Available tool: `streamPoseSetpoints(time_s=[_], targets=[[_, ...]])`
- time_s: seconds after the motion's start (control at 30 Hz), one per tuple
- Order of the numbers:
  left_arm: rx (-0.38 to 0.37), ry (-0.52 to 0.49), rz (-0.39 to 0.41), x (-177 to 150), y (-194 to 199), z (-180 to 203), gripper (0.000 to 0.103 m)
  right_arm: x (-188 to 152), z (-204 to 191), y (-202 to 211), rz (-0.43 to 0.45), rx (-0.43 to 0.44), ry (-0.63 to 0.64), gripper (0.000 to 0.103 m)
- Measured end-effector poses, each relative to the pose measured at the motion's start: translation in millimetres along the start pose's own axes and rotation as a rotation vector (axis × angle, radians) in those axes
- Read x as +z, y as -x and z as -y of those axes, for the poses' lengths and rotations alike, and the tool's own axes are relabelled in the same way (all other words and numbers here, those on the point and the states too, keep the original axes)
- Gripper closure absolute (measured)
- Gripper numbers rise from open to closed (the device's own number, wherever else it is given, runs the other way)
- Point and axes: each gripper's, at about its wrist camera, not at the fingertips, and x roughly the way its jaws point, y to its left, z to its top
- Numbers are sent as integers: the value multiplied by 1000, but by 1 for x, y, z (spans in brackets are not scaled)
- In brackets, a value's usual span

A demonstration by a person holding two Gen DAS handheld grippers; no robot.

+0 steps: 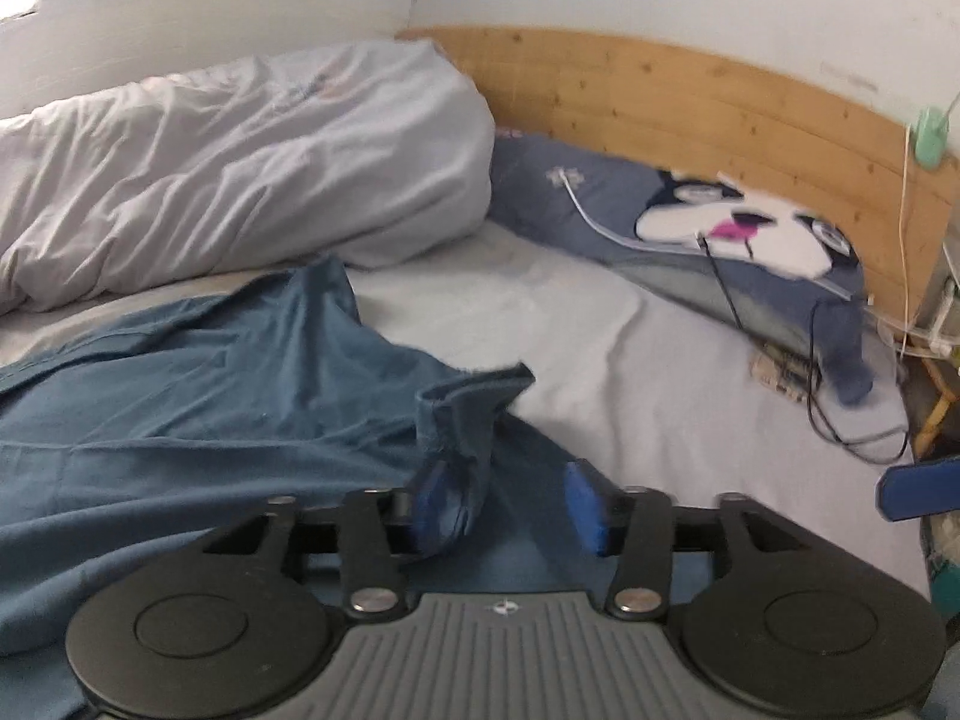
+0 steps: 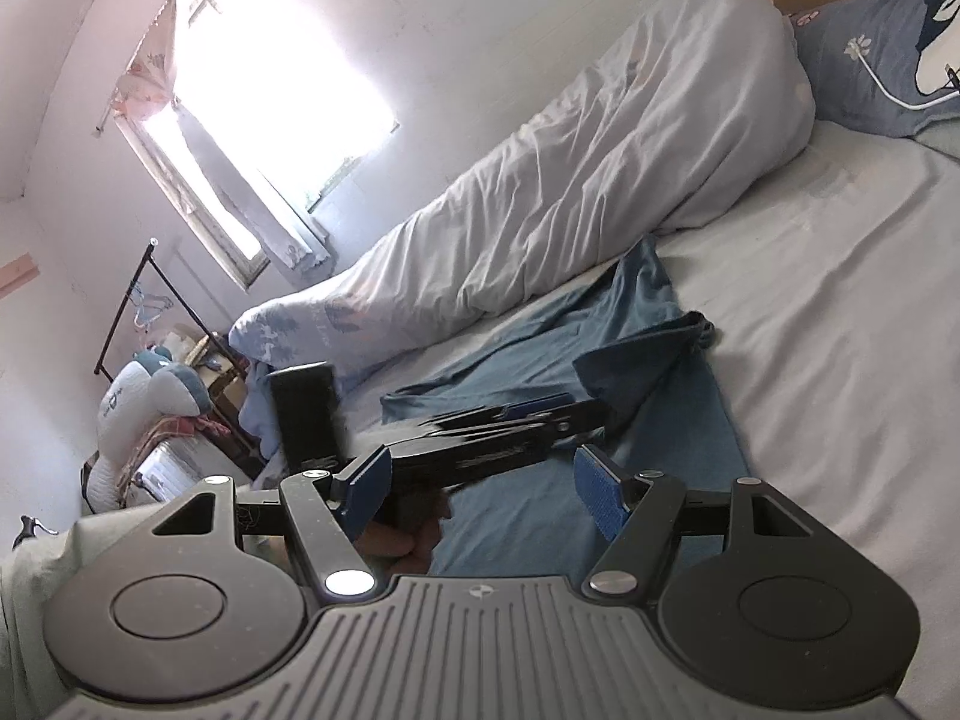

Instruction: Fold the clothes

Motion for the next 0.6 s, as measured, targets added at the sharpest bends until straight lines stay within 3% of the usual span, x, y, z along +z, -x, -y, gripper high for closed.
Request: streamPoseSetpoints(time_s=[0.1, 0.2, 0.23, 0.27, 0.3, 0.47, 0.6], targets=[[64, -13, -16, 6, -15, -3, 45, 0, 0, 0, 2, 3, 0, 33], [77, 11, -23, 16, -35, -4, 52, 1, -2, 2, 10, 0, 8, 33], [65, 18, -19, 20, -41, -2, 62, 1, -2, 3, 14, -1, 8, 33], [50, 24, -15, 23, -46, 0, 85, 2, -1, 4, 19, 0, 4, 33], [14, 23, -16, 25, -47, 5, 96, 2, 0, 4, 21, 3, -3, 33], [-156, 14, -37, 27, -40, 26, 95, 4, 2, 8, 47, 45, -22, 33], [-146, 102, 11, 13, -2, 11, 88, 5, 2, 13, 76, 89, -31, 33]])
